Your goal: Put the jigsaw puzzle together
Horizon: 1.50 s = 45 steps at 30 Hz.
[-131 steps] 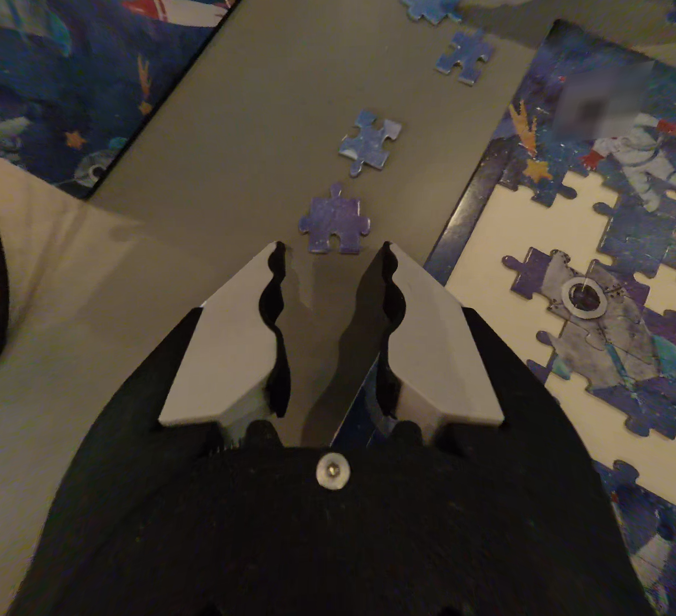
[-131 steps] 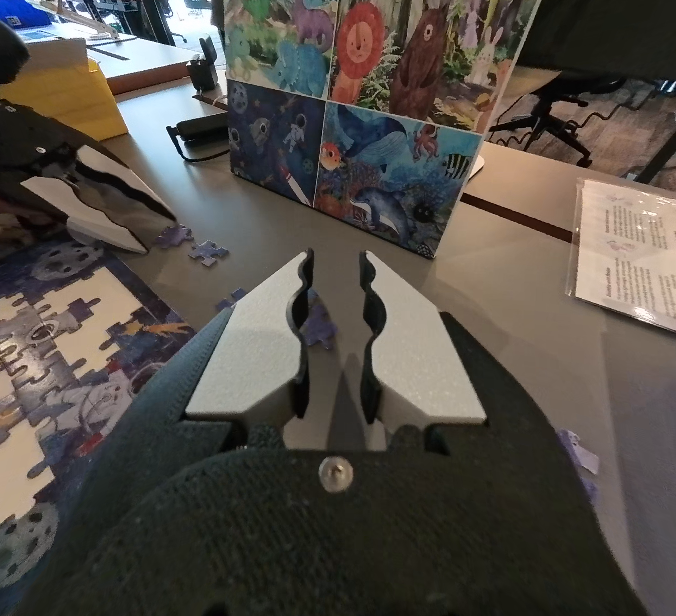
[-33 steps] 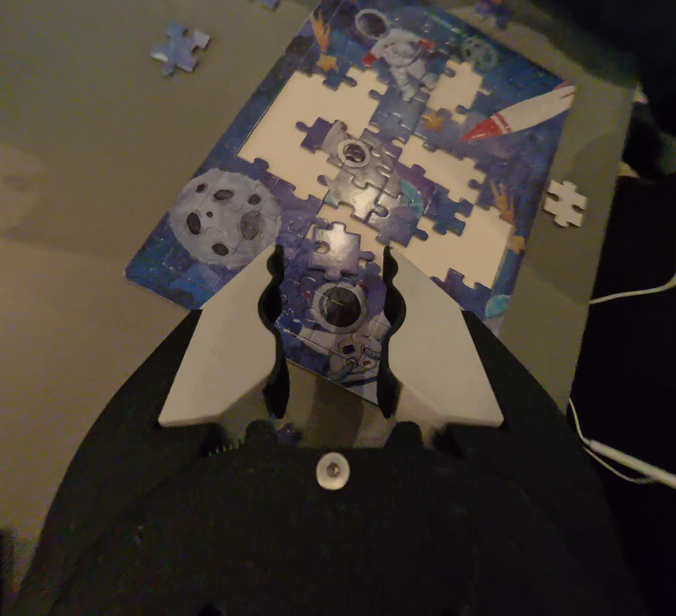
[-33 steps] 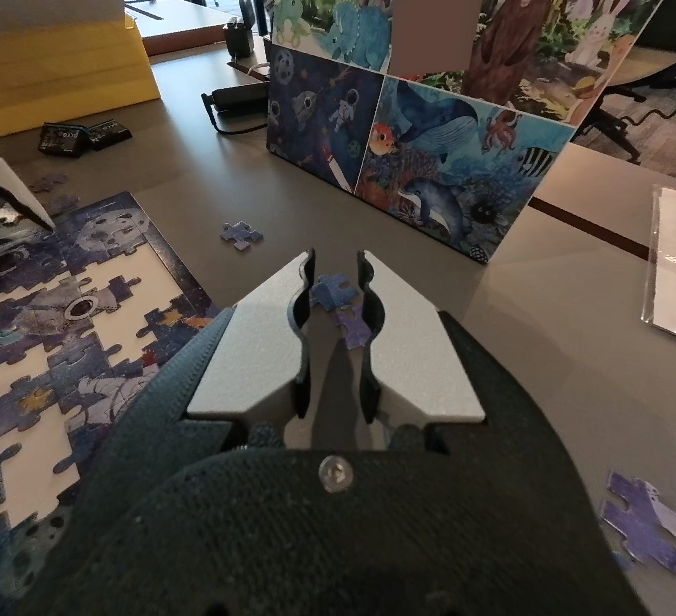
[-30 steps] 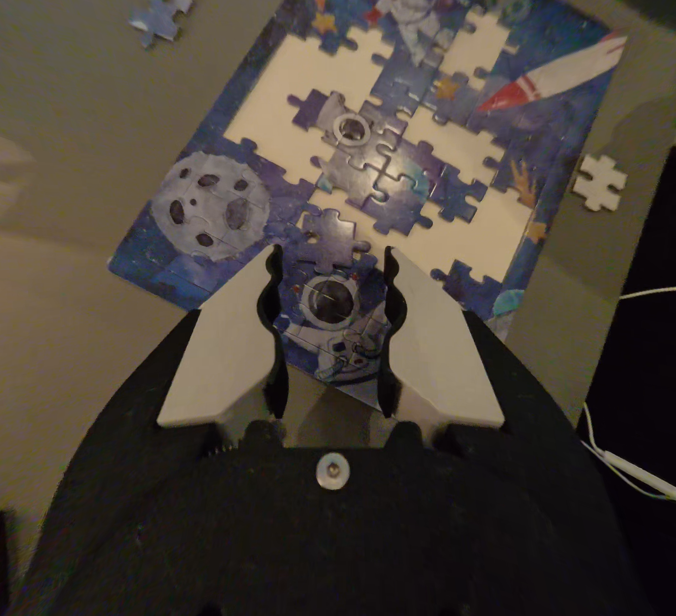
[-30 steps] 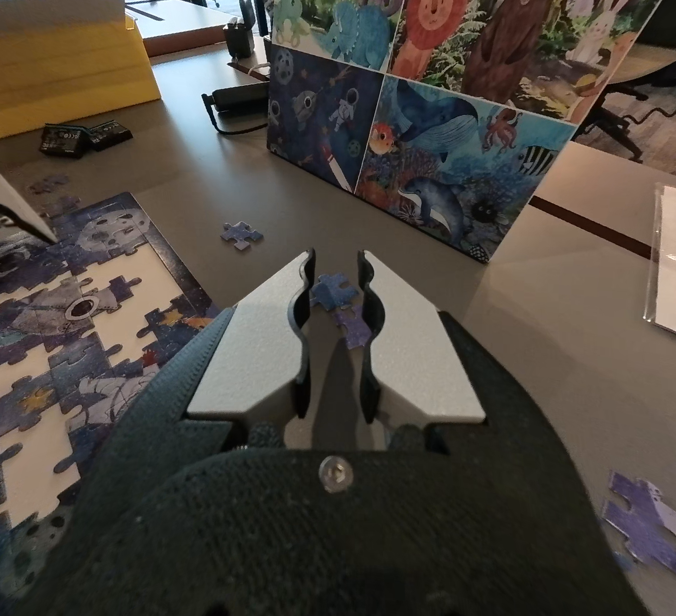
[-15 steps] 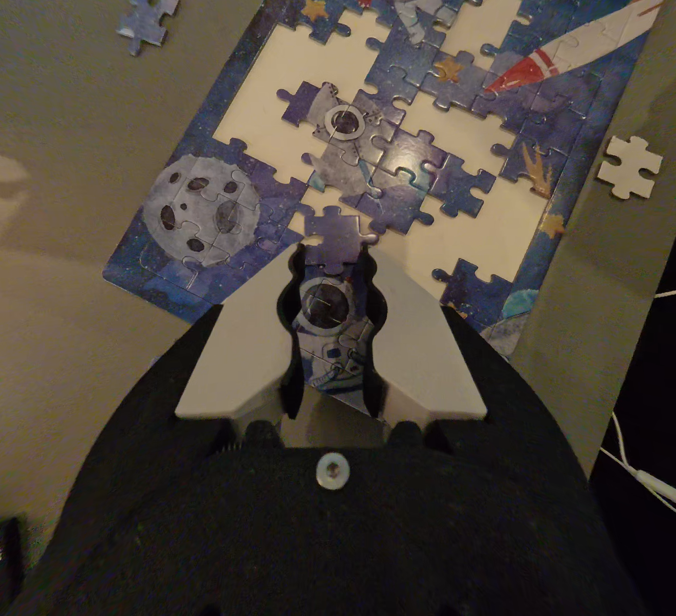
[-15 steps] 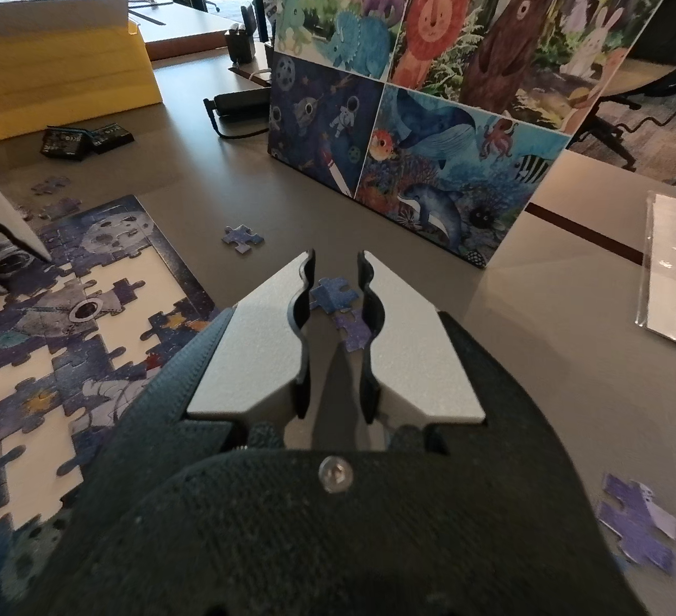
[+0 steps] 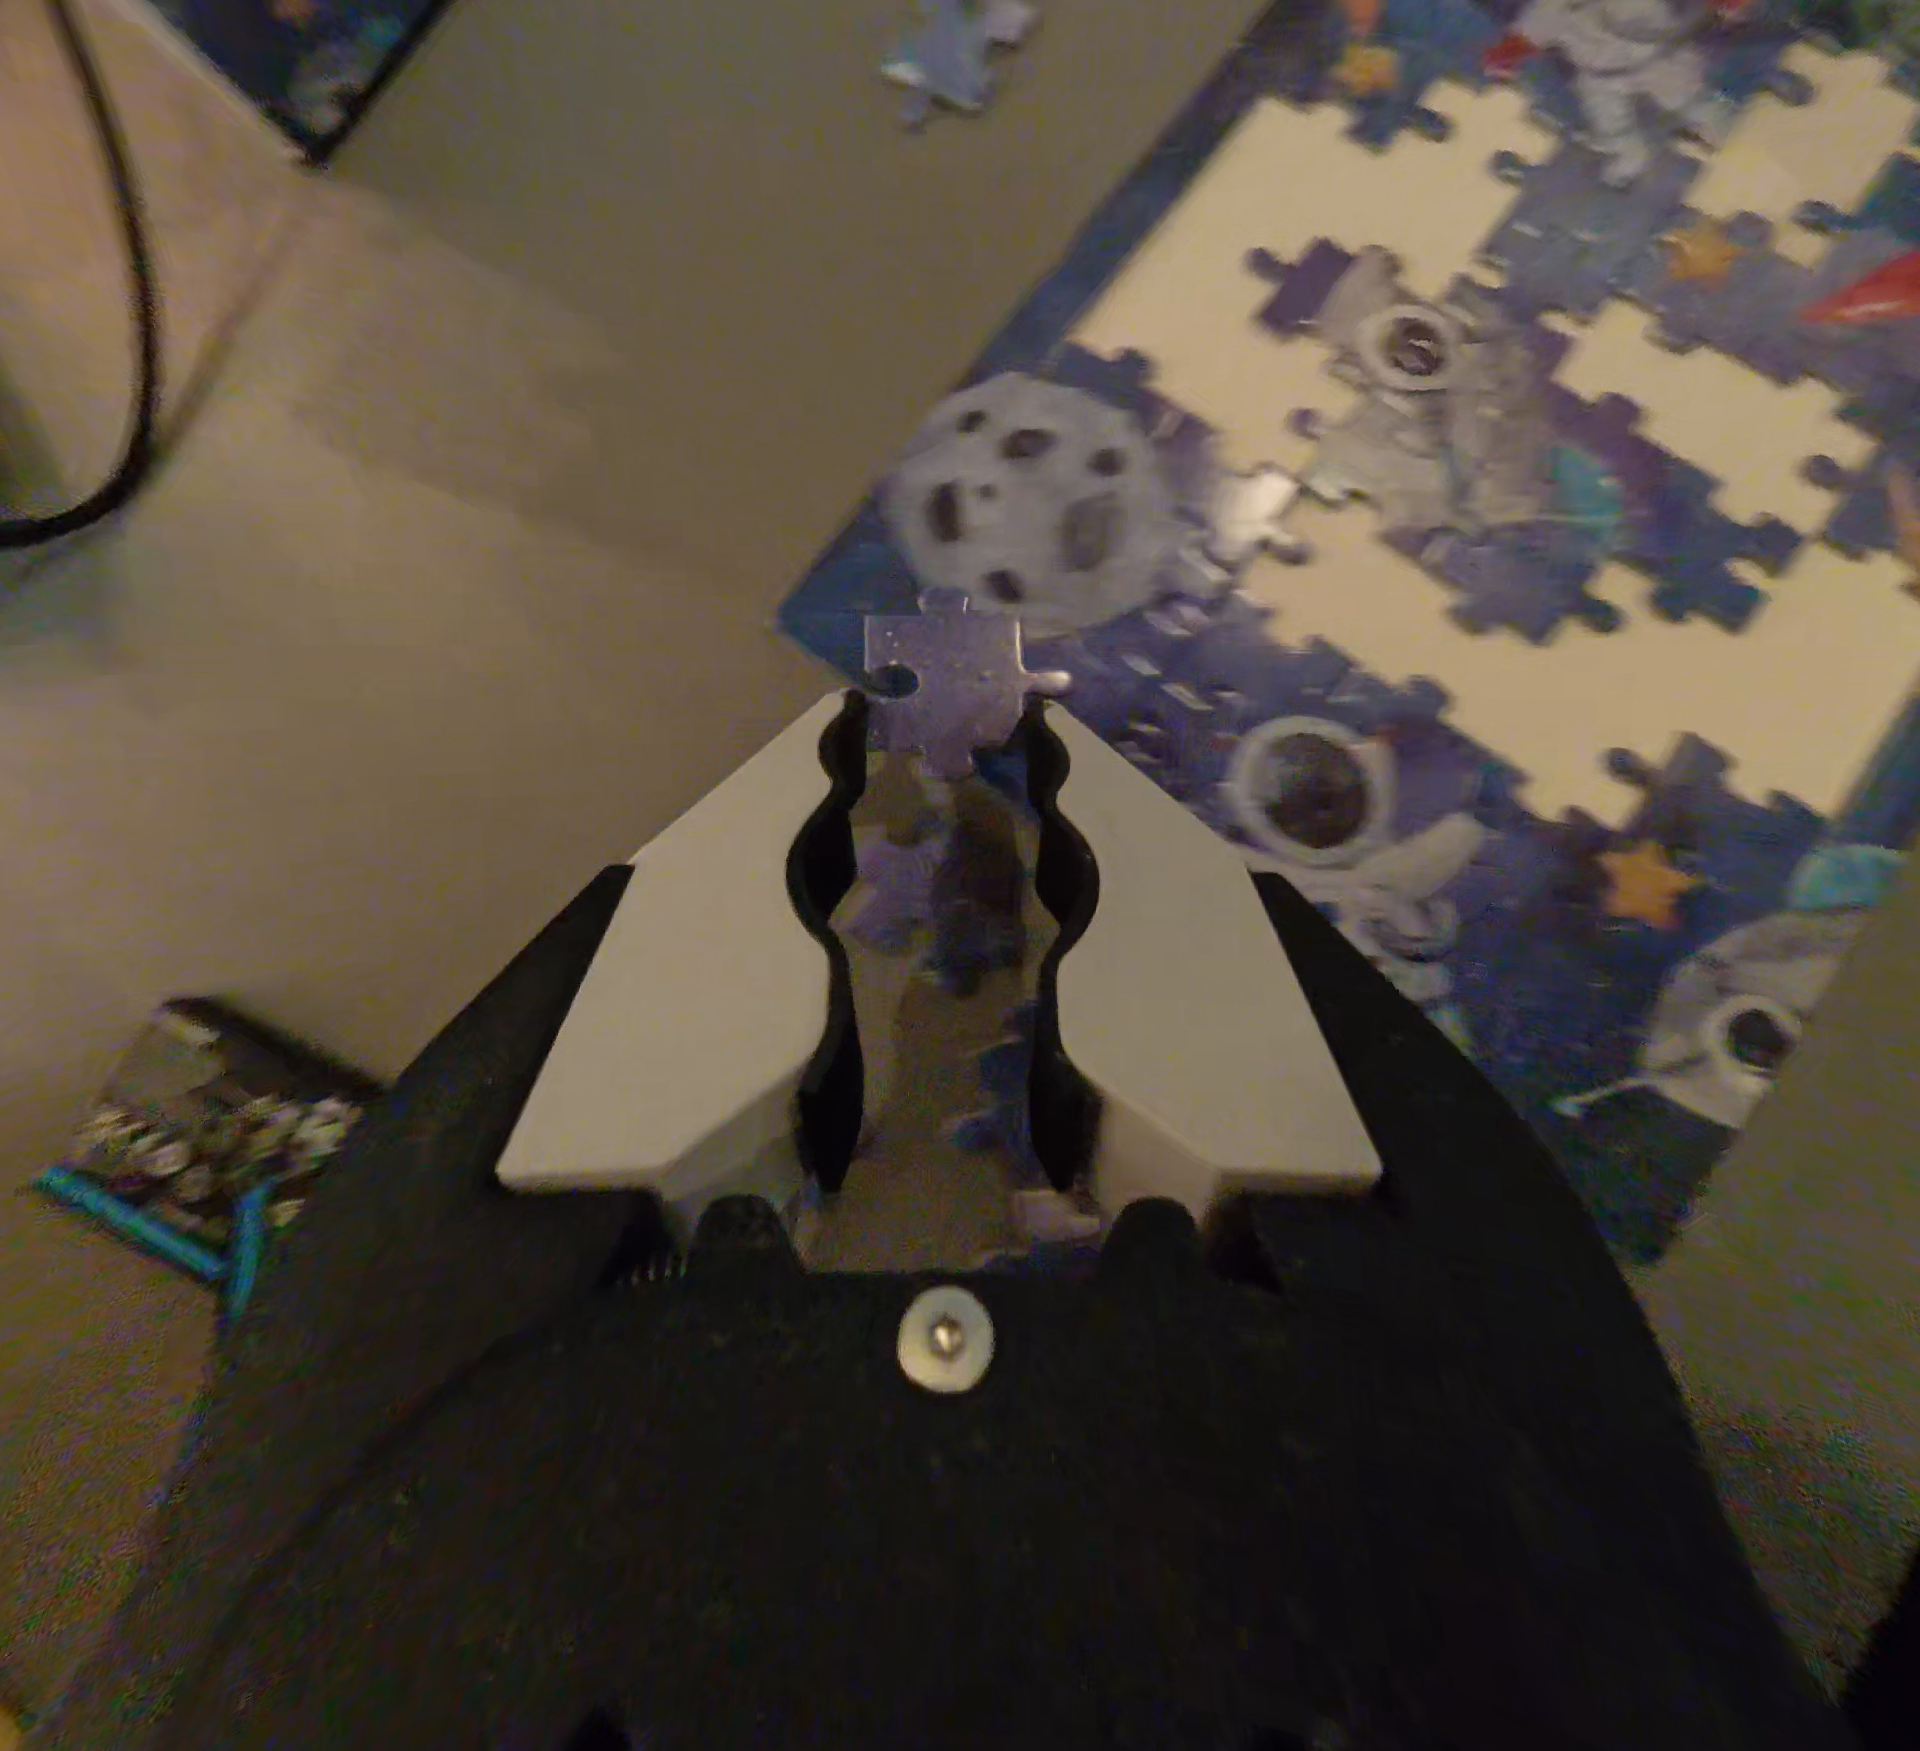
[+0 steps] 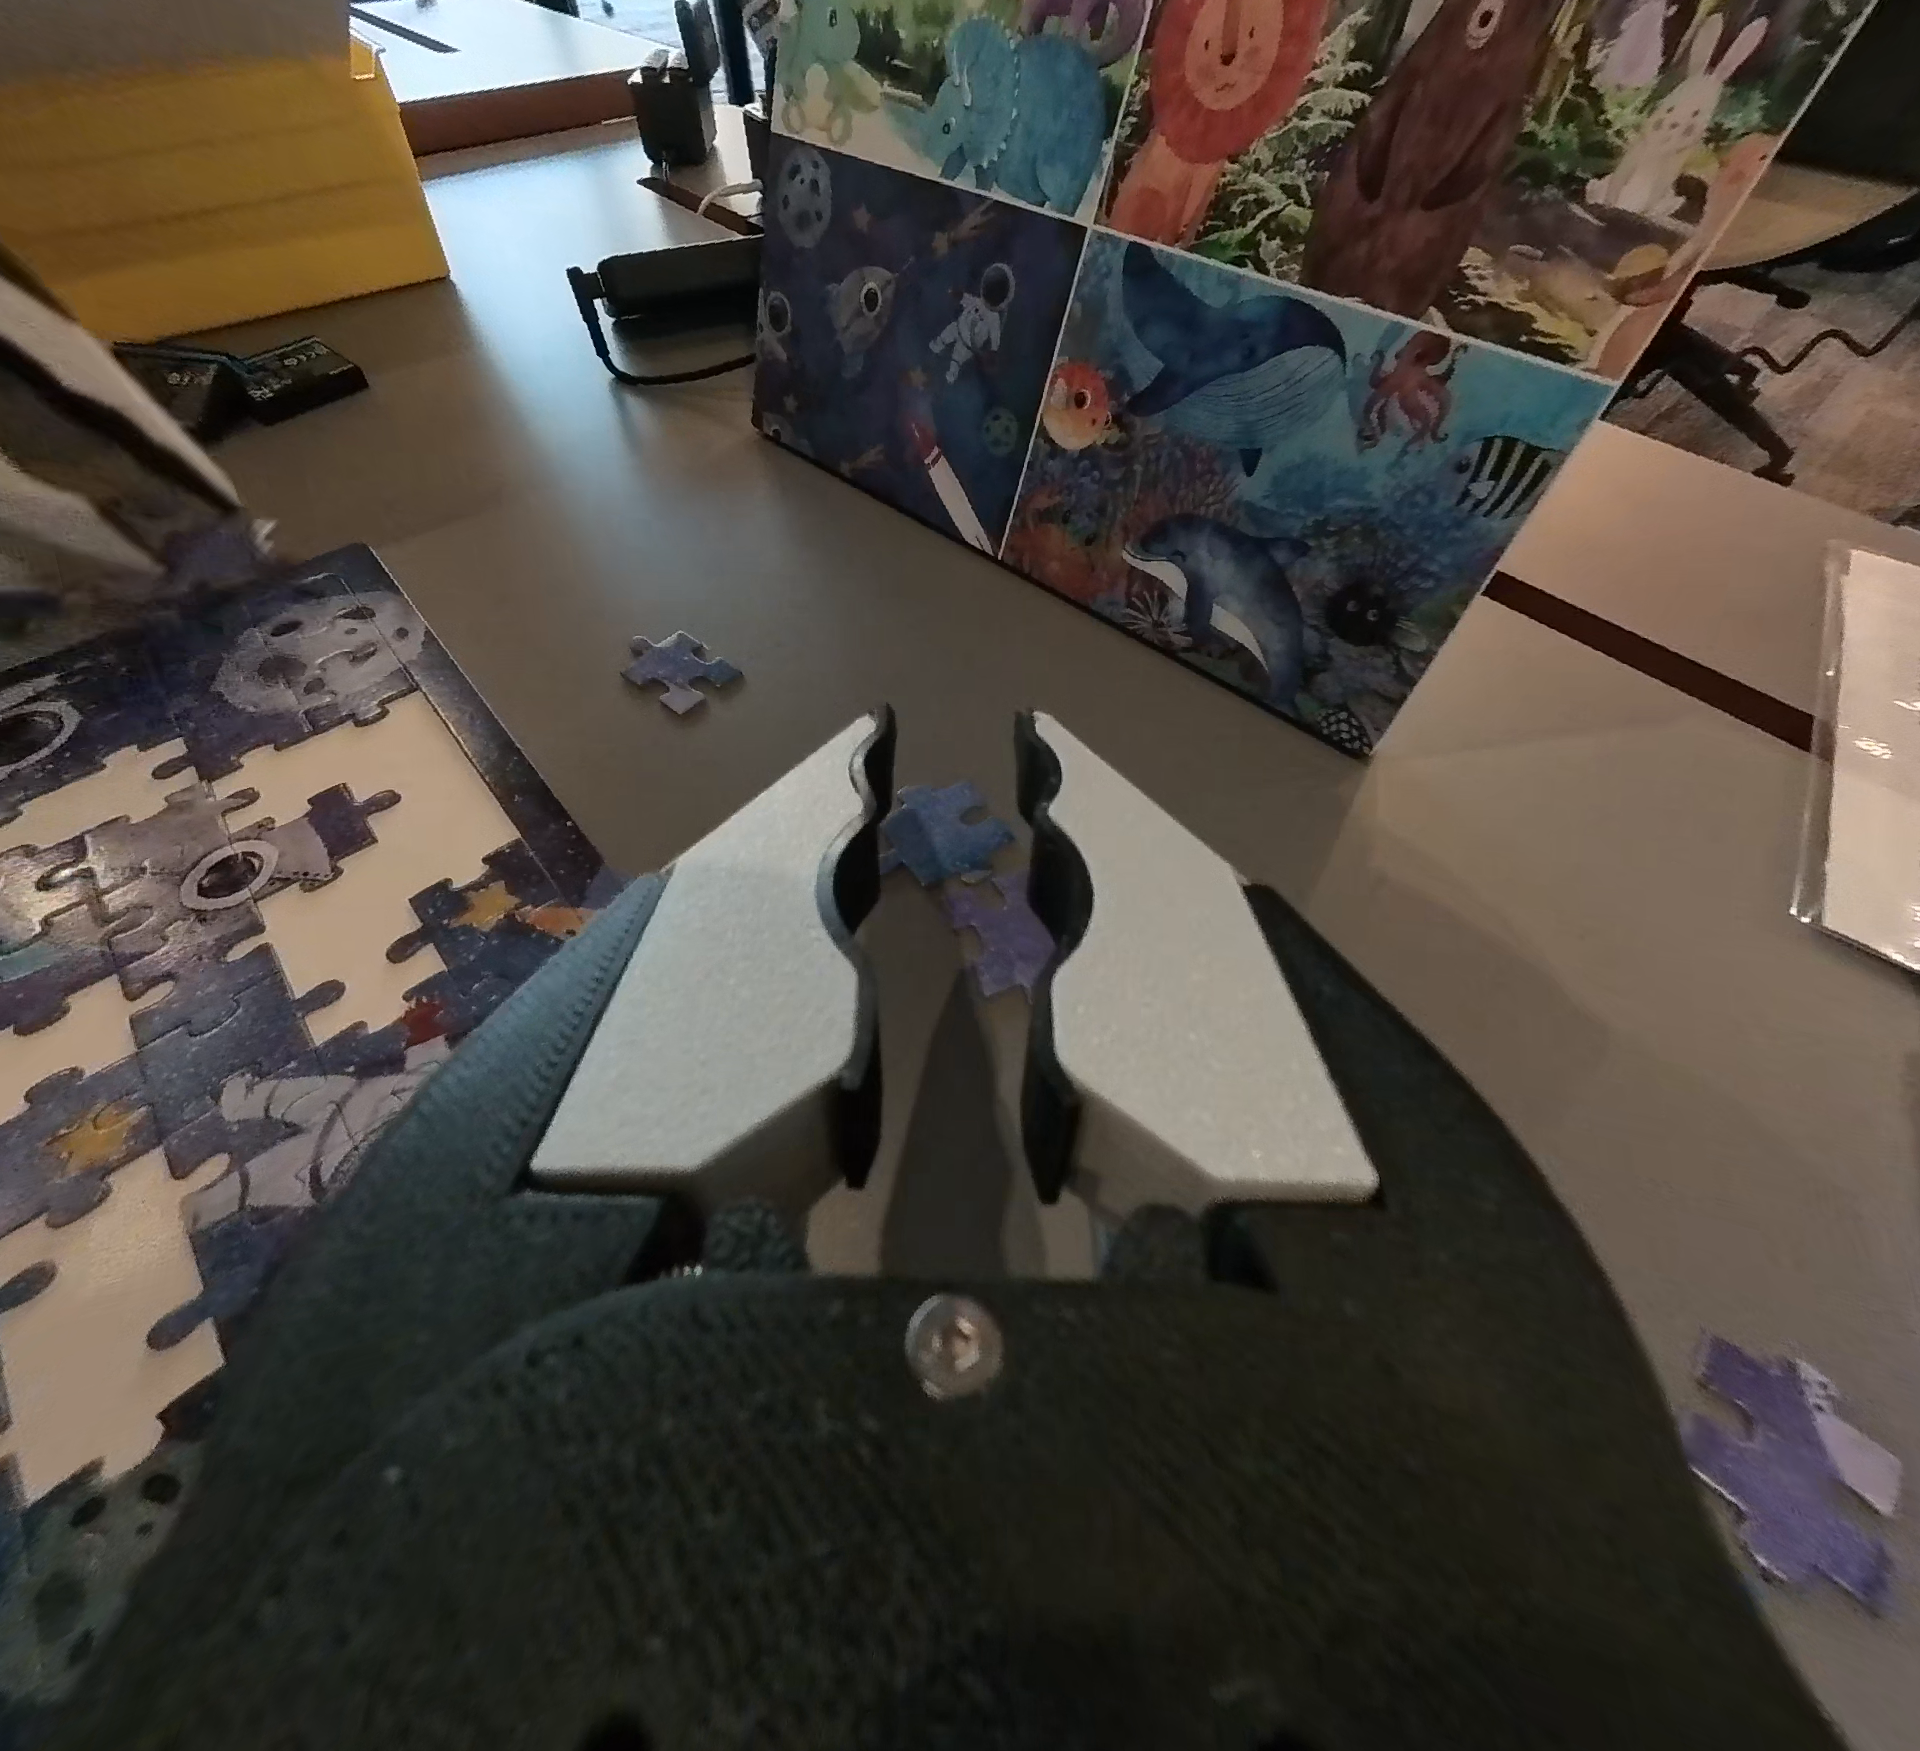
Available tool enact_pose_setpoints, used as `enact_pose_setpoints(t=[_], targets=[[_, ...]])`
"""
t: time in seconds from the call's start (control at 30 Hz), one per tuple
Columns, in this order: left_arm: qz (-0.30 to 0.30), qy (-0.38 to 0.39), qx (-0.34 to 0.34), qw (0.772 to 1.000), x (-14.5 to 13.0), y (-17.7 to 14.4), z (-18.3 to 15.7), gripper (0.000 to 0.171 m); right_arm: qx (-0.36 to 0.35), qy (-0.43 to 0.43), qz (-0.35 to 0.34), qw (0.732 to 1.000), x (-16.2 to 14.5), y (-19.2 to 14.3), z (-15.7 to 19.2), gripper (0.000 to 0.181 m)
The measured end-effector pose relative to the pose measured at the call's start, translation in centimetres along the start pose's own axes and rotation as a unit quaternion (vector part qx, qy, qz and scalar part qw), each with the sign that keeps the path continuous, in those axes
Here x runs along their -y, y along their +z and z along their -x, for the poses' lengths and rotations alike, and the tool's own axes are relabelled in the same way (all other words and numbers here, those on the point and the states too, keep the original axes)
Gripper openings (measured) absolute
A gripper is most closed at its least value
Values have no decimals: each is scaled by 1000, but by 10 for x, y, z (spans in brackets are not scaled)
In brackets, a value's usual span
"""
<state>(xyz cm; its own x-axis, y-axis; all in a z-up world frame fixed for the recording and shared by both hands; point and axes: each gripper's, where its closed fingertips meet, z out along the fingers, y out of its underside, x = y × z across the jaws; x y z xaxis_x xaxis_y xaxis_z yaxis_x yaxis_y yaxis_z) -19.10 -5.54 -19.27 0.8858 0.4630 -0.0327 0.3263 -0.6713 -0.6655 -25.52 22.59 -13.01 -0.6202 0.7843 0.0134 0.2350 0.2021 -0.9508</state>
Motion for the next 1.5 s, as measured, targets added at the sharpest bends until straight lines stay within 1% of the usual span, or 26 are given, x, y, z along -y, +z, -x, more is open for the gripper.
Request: enact_pose_setpoints(t=[0.07,0.13,0.27,0.37,0.47,0.73,0.97,1.2,1.43,1.5], targets=[[-4,-16,19,1000,-1,0,30,28,-1,1,2,1000,-1,0,-1,22],[-3,-42,18,999,-4,2,53,28,-4,4,1,1000,-2,-1,-3,22],[-18,-88,5,996,-7,10,70,28,-9,7,-3,1000,0,-3,-7,21],[1,-68,59,996,-18,13,82,29,-9,9,-5,1000,0,-3,-8,21],[-3,-59,68,996,-15,13,80,28,-8,7,-4,1000,0,-3,-6,21],[-21,-72,43,996,-16,15,74,29,-16,-2,-19,1000,9,-9,-7,21],[-25,-55,47,997,-17,13,70,29,-28,5,-18,999,7,-12,-16,21],[-31,-44,34,998,-15,16,65,29,-51,10,-41,998,16,-25,-27,21],[-36,-30,50,998,-13,13,67,31,-61,14,-41,997,14,-27,-34,21],[-51,-32,63,996,-9,7,71,30,-63,14,-41,997,13,-28,-35,21]])
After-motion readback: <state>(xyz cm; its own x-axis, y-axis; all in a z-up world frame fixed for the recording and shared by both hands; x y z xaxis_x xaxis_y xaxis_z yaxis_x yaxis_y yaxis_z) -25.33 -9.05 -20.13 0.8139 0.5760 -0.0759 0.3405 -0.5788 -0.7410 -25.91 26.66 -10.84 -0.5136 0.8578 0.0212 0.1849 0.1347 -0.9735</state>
